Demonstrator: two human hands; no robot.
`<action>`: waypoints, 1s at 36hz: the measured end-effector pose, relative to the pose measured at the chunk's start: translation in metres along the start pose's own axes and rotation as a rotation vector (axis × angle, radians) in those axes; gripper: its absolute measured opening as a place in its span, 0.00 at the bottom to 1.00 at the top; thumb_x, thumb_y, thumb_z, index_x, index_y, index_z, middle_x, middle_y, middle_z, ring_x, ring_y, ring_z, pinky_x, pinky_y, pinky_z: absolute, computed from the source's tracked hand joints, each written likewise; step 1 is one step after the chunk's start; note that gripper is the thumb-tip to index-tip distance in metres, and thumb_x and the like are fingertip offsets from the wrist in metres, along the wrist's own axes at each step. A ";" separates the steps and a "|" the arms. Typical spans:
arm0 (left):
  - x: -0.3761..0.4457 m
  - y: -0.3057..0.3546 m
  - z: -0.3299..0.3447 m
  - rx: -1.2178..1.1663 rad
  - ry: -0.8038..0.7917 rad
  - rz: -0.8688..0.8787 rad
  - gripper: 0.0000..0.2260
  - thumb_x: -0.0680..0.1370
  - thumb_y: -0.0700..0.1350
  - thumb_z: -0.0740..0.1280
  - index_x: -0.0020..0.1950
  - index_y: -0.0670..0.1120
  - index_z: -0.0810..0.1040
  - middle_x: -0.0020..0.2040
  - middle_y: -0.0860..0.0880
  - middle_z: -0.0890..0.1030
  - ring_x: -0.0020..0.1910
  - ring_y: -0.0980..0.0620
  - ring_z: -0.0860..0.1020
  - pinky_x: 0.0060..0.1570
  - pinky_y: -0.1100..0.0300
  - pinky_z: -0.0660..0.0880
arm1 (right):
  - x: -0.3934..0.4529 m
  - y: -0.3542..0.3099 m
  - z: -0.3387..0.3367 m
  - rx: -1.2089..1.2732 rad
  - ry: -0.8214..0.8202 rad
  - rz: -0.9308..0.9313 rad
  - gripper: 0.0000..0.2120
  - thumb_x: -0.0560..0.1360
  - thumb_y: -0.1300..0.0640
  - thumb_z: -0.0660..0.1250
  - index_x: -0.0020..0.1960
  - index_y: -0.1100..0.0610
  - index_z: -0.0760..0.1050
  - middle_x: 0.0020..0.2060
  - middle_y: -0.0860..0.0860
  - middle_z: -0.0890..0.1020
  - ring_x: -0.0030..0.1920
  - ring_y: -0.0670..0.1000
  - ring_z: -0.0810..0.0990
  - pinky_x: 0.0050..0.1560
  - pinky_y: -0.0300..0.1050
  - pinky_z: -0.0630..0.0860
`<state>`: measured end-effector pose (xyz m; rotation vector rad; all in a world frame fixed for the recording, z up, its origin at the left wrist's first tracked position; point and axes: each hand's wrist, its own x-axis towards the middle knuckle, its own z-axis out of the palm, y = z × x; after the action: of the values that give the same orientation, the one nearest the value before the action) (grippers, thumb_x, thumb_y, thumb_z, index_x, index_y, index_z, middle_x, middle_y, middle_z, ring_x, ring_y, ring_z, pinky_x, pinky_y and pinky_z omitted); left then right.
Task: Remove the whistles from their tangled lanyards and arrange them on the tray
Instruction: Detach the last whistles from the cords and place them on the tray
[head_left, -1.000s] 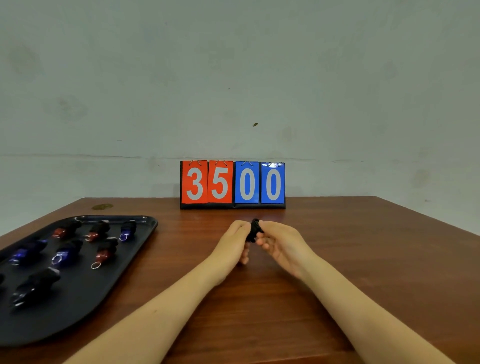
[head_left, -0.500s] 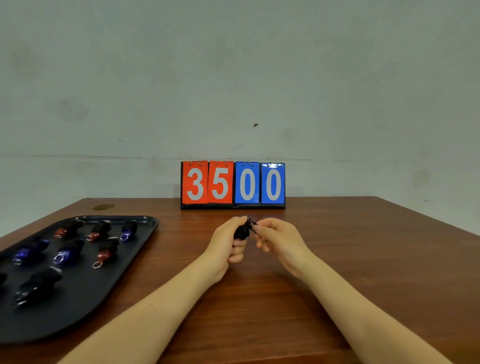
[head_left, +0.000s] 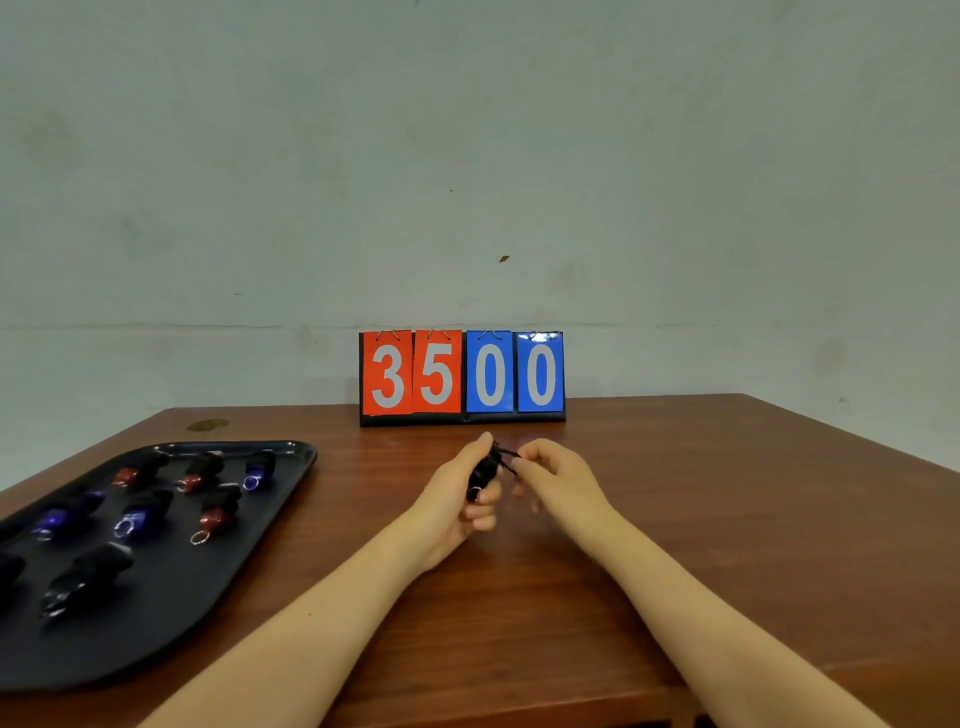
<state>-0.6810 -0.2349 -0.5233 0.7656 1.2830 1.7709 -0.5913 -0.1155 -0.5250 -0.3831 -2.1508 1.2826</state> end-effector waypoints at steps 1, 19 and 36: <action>0.001 0.000 -0.001 -0.007 0.033 0.007 0.16 0.80 0.55 0.60 0.51 0.41 0.71 0.28 0.50 0.65 0.23 0.56 0.60 0.24 0.64 0.59 | 0.000 -0.001 0.000 0.053 -0.001 0.013 0.06 0.79 0.57 0.63 0.46 0.56 0.76 0.34 0.49 0.80 0.31 0.44 0.76 0.35 0.36 0.74; 0.004 -0.001 0.001 -0.144 0.074 0.169 0.12 0.81 0.49 0.61 0.59 0.42 0.72 0.32 0.48 0.70 0.26 0.56 0.62 0.27 0.63 0.63 | 0.004 -0.003 -0.004 0.893 -0.205 0.182 0.07 0.78 0.58 0.61 0.49 0.60 0.75 0.38 0.51 0.77 0.34 0.46 0.71 0.37 0.40 0.69; -0.003 0.003 0.004 -0.317 0.101 -0.006 0.11 0.81 0.47 0.58 0.56 0.41 0.72 0.30 0.47 0.68 0.26 0.55 0.61 0.22 0.66 0.59 | -0.001 0.002 0.005 -0.081 -0.005 -0.186 0.03 0.78 0.57 0.65 0.46 0.54 0.74 0.41 0.55 0.79 0.36 0.45 0.73 0.38 0.36 0.72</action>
<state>-0.6765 -0.2358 -0.5196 0.4983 1.0305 1.9671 -0.5937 -0.1187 -0.5285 -0.2069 -2.1905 1.0966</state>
